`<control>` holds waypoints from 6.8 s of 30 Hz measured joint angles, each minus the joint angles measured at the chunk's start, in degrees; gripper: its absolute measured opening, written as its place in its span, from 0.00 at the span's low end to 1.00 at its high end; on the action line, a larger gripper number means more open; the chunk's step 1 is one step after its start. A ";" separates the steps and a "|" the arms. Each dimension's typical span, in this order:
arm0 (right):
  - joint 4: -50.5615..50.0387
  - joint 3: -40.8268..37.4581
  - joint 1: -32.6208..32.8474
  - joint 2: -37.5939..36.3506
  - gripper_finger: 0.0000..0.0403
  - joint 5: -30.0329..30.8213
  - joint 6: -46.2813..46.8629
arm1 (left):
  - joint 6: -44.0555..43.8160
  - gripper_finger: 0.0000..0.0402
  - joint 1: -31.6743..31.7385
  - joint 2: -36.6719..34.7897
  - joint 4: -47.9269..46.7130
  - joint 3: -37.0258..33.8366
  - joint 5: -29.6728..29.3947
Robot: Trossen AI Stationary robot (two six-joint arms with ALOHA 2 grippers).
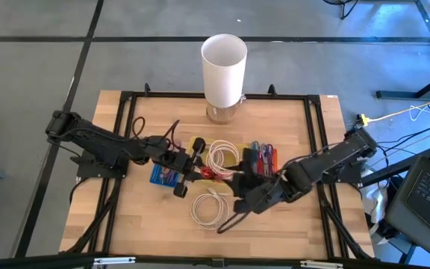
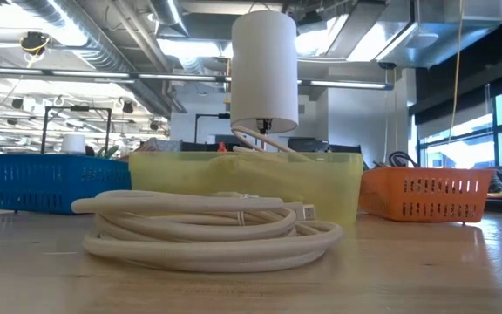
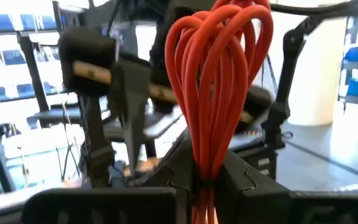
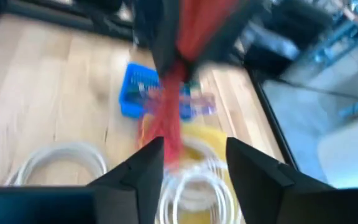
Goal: Pick & Place USB Port
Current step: Put the orange USB cable into the blue bin, then put the light brown HDMI cable into the yellow bin
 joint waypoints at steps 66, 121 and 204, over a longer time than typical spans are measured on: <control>-44.11 -6.01 9.10 -1.05 0.43 -4.14 52.61 | -77.81 0.53 -8.37 -14.10 -72.26 -10.59 -49.36; -40.60 -5.97 9.21 -1.03 0.43 0.18 52.30 | -22.70 0.55 -20.06 30.81 -25.24 3.67 -16.42; -40.18 -5.97 9.21 -1.03 0.43 7.30 49.13 | -8.58 0.03 4.74 17.61 -69.59 19.78 -11.54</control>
